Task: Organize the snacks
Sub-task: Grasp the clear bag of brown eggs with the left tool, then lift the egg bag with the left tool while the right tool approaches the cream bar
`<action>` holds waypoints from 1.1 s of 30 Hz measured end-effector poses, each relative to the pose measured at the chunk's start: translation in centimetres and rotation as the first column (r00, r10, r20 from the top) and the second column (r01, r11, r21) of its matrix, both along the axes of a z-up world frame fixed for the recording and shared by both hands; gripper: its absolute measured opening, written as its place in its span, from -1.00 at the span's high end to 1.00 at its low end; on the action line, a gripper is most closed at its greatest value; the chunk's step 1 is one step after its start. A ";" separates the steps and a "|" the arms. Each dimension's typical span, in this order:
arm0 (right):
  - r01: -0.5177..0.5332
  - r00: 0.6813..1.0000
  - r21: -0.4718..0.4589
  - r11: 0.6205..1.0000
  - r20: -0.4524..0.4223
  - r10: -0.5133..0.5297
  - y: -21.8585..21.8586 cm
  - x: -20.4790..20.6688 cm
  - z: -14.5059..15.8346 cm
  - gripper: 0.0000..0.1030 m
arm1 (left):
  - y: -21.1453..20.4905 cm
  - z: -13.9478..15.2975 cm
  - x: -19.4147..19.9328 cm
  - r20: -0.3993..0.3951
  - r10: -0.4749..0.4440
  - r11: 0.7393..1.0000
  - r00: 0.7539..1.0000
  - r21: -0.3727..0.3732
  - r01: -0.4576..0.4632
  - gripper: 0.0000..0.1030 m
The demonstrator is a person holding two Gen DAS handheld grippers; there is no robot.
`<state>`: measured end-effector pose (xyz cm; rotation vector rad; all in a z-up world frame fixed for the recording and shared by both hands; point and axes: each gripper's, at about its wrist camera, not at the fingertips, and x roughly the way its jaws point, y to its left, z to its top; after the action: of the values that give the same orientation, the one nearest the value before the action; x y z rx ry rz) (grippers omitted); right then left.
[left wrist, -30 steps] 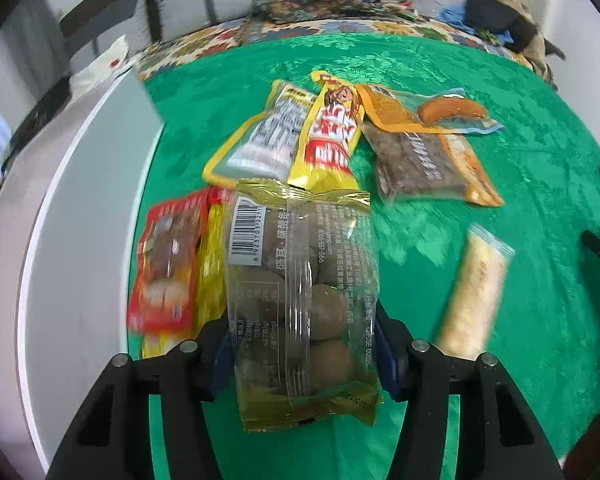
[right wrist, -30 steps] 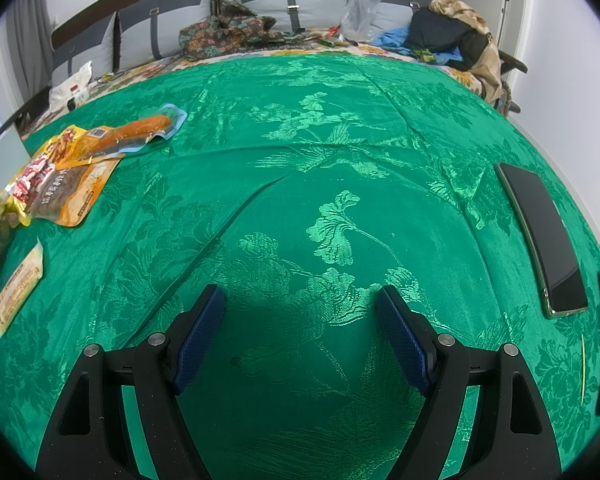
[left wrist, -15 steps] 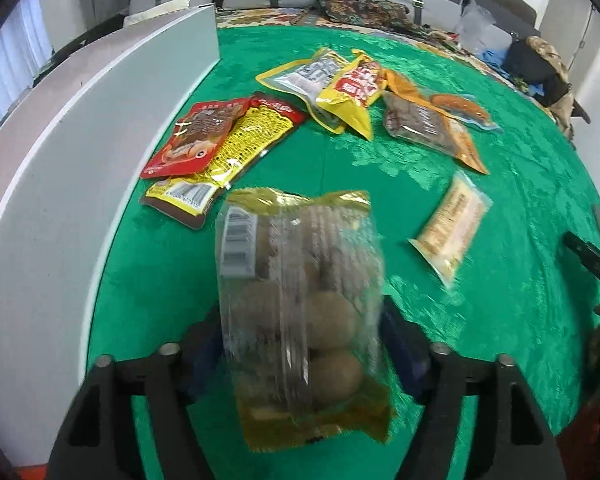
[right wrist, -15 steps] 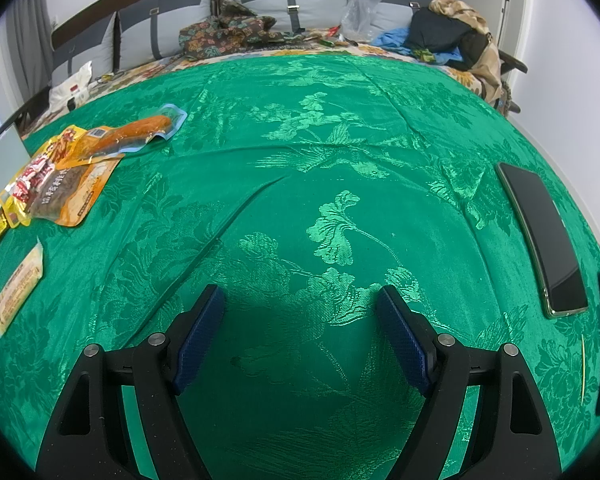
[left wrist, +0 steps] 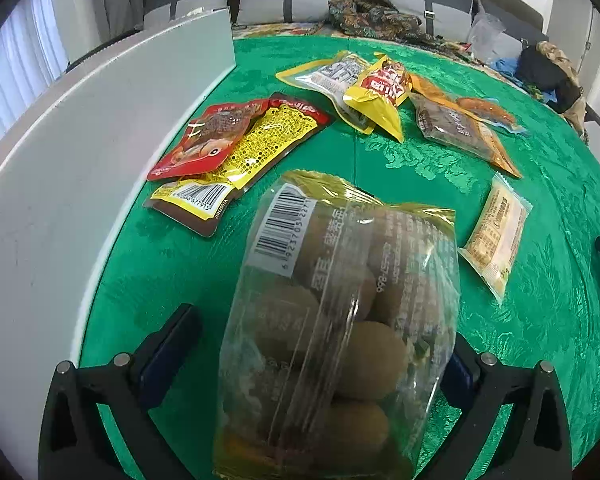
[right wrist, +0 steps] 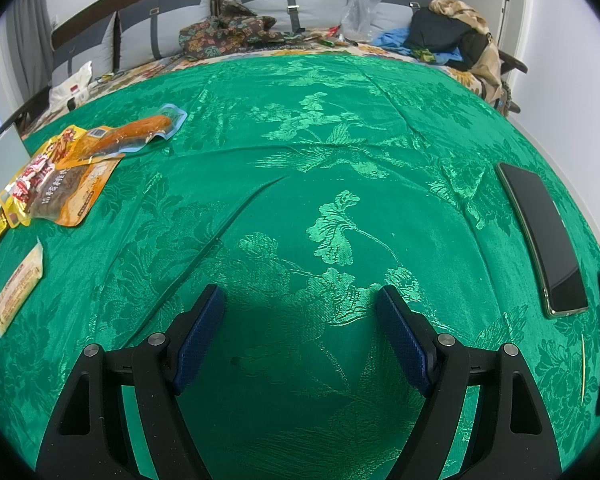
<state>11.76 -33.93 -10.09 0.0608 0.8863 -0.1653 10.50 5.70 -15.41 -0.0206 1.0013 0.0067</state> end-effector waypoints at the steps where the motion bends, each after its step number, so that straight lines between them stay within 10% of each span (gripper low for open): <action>1: 0.000 1.000 0.000 1.000 0.000 0.000 0.0 0.0 0.0 -0.59 | 0.0 0.0 -0.1 0.005 -0.001 1.000 1.000 0.000 0.001 -1.00; 18: -0.006 0.998 0.037 0.999 -0.061 0.008 0.8 0.2 0.6 -0.58 | 1.4 0.2 -1.2 0.026 0.010 1.000 1.000 -0.001 -0.010 -1.00; 26: -0.201 0.962 0.354 0.913 -0.106 0.253 16.4 1.9 3.3 -0.55 | 1.7 0.3 -1.4 0.021 0.000 1.000 1.000 -0.001 0.000 -1.00; 33: -0.226 0.937 0.116 0.967 -0.245 0.248 24.6 5.4 0.4 -0.55 | 2.2 0.2 -2.1 0.024 -0.013 1.000 1.000 -0.001 0.013 -1.00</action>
<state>17.20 -9.30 -9.72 0.0119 1.1525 0.0945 8.37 7.85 -15.20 -0.0157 0.9771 -0.0060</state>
